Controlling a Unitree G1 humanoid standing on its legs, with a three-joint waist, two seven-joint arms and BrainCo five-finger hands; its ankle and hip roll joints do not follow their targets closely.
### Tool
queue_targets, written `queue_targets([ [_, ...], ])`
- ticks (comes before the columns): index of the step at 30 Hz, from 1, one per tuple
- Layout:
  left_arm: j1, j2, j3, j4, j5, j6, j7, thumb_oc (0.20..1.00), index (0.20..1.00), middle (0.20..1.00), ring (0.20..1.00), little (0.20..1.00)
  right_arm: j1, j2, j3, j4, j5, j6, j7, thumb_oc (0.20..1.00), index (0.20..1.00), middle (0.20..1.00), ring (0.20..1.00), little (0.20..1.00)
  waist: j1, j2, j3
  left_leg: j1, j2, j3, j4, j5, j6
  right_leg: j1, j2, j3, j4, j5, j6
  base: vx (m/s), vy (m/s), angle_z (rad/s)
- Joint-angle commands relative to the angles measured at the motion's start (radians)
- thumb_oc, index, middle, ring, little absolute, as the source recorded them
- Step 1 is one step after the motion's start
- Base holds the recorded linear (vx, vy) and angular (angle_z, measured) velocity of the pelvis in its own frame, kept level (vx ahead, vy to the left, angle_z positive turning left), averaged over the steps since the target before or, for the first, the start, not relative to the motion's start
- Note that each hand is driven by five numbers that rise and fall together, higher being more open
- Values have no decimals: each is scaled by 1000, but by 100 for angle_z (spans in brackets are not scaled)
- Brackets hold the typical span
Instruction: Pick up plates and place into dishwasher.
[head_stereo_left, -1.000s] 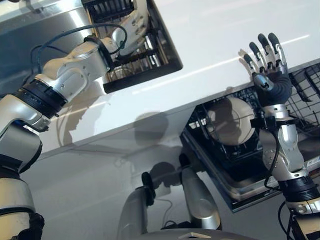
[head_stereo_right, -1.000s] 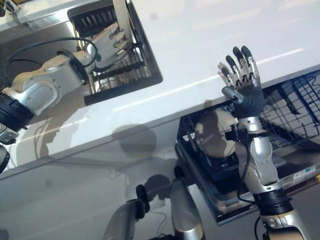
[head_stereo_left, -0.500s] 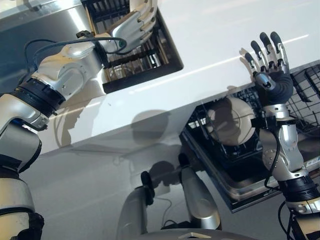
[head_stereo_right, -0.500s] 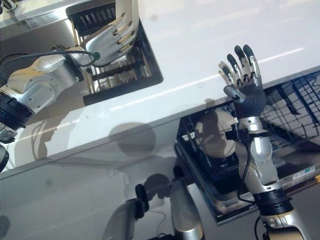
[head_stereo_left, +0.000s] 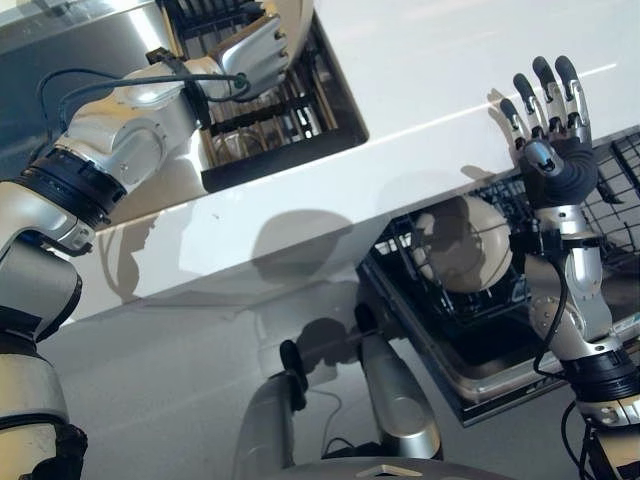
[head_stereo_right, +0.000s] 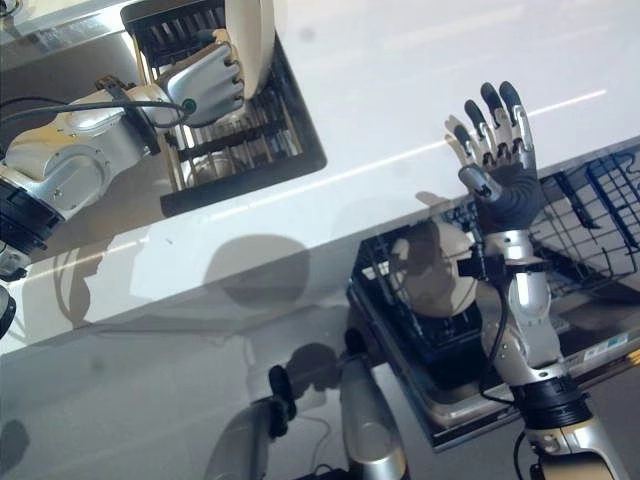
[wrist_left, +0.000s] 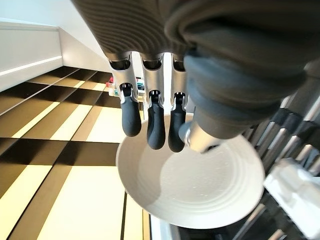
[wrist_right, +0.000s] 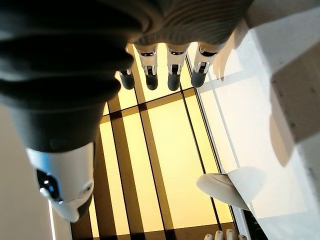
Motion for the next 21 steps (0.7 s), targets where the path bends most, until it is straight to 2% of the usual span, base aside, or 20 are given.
queue_targets([
  [1, -76, 81, 55, -9, -15, 53, 5, 200, 200, 200, 200, 200, -13, -19, -40, 34, 45, -23, 24, 1000, 1000, 1000, 1000, 1000, 0, -3, -22, -19, 46, 27, -57, 47, -12, 11, -18, -66, -88, 40, 21, 26, -6, -5],
  [10, -58, 113, 61, -5, -72, 54, 33, 200, 200, 200, 200, 200, 5, -23, -52, 32, 52, -7, 43, 1000, 1000, 1000, 1000, 1000, 5, 3, -34, -8, 49, 27, -52, 41, -12, 28, -24, -76, -94, 36, 21, 20, 0, -4],
  [14, -83, 163, 31, -23, -143, 45, 66, 200, 200, 200, 200, 200, 12, -22, -34, 8, 56, -10, 36, 1000, 1000, 1000, 1000, 1000, 10, -4, -38, -1, 57, 42, -58, 38, -11, 26, -19, -78, -91, 34, 26, -9, 1, -8],
  [17, -68, 230, 15, -8, -280, 56, 139, 200, 200, 200, 200, 200, 23, -19, 6, 9, 53, -9, 61, 1000, 1000, 1000, 1000, 1000, 3, 2, -47, 34, 64, 69, -71, 41, -18, 52, -9, -72, -97, 30, 25, 87, 115, -22],
  [20, -29, 284, 36, 33, -436, 60, 277, 200, 200, 200, 200, 200, 39, -35, 8, 30, 74, 5, 117, 1000, 1000, 1000, 1000, 1000, 1, 17, -69, 56, 66, 84, -71, 41, -19, 73, -12, -61, -107, 30, 21, 129, 106, -39],
  [21, -24, 306, 39, 44, -486, 47, 333, 470, 470, 470, 470, 470, 47, -41, 3, 35, 85, 14, 136, 1000, 1000, 1000, 1000, 1000, 3, 21, -74, 67, 67, 88, -65, 33, -18, 86, -13, -59, -106, 24, 21, 115, 62, -28],
])
